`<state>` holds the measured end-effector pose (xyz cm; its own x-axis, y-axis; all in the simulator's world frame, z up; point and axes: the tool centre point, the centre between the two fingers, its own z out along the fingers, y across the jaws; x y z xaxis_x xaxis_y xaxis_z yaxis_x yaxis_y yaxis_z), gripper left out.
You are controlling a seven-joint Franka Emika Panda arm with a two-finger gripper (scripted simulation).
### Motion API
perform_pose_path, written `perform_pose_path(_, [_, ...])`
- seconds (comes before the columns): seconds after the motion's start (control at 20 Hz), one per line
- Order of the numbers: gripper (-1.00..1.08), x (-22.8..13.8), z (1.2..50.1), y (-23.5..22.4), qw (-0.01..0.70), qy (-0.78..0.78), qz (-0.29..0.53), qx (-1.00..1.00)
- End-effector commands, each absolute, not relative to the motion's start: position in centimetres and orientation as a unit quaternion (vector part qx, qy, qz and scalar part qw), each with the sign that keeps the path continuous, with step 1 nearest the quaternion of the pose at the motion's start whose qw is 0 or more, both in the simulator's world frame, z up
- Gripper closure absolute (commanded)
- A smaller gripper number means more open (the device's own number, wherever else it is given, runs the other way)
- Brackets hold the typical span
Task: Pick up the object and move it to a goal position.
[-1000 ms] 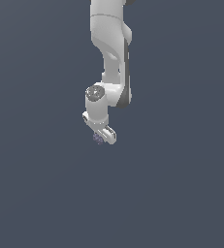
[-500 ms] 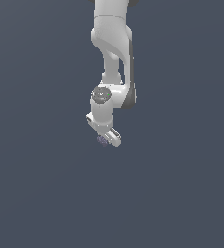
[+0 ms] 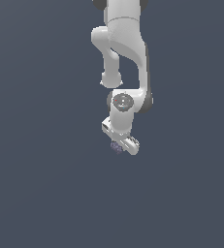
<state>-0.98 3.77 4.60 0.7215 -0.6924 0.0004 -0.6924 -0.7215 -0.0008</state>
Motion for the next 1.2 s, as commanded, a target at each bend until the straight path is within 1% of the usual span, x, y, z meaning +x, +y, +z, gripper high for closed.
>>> perform_pose_path(0.0, [1.08,0.3,4.8,6.0,0.000,0.373,0.000,-0.928])
perform_pose_path(0.55, [1.08,5.3,5.2,14.3,0.000,0.373,0.000,-0.928])
perform_pose_path(1.15, [1.08,9.4,5.6,20.5,0.000,0.373,0.000,-0.928])
